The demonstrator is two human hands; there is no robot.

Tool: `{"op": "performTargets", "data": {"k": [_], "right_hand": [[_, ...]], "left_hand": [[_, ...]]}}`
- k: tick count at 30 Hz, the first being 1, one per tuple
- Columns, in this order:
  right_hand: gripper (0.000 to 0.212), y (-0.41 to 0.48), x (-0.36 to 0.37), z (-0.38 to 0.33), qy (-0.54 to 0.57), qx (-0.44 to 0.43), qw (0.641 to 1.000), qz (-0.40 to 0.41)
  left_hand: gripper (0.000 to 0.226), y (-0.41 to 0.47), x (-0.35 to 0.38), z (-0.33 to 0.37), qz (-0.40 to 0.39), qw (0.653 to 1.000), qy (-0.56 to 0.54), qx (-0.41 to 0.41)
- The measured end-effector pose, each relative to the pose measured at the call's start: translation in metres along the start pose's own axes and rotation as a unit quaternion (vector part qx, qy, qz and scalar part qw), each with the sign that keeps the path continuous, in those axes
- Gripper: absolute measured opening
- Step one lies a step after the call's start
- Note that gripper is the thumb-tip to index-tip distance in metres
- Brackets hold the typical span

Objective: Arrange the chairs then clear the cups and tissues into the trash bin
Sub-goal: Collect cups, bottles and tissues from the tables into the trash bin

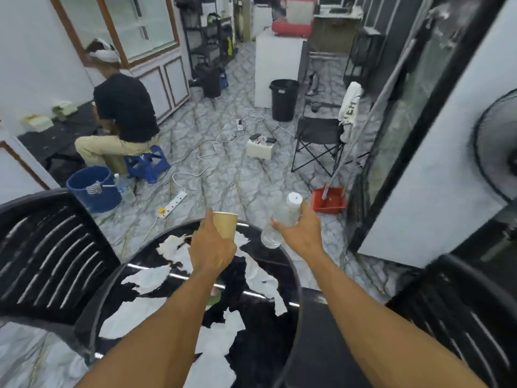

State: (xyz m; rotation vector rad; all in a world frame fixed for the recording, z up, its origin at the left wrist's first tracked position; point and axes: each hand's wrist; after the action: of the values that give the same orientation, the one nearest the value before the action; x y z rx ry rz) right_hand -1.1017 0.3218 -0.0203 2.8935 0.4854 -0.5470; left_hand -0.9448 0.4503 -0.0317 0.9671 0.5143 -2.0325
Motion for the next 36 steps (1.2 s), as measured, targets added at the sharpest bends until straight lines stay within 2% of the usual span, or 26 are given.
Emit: {"op": "performTargets", "data": {"k": [5,10,14,18,22,27,31,36], "right_hand": [[0.056,-0.053,-0.178,0.011,-0.002,-0.019,0.989,0.144],[0.052,-0.157,-0.354,0.031,-0.049,-0.027,0.948,0.312],[0.055,-0.262,-0.482,0.059,-0.099,0.02,0.901,0.421],[0.055,-0.38,-0.57,0.097,-0.135,0.101,0.845,0.507],[0.057,-0.498,-0.622,0.143,-0.145,0.198,0.78,0.575],[0.066,-0.63,-0.653,0.191,-0.13,0.331,0.688,0.633],[0.068,-0.706,-0.659,0.209,-0.114,0.414,0.611,0.665],[0.067,-0.77,-0.633,0.235,-0.072,0.496,0.534,0.681]], "left_hand": [[0.089,-0.103,0.056,0.128,-0.068,0.989,-0.029,0.125],[0.084,-0.247,0.117,0.246,-0.12,0.955,-0.072,0.26],[0.085,-0.378,0.164,0.326,-0.192,0.9,-0.097,0.378],[0.086,-0.514,0.206,0.366,-0.278,0.816,-0.076,0.502],[0.088,-0.626,0.249,0.372,-0.371,0.734,-0.043,0.567],[0.089,-0.74,0.293,0.361,-0.478,0.626,-0.001,0.616],[0.09,-0.81,0.322,0.354,-0.547,0.545,0.038,0.634],[0.093,-0.868,0.346,0.344,-0.585,0.47,0.08,0.657]]}}
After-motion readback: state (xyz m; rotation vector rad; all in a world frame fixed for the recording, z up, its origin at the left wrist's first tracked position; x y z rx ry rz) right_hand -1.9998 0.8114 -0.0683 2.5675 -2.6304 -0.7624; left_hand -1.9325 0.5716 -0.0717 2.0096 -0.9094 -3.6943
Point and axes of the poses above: each hand's wrist, its own y-axis towards the middle knuckle, its own x-axis out of the palm, z = x × y
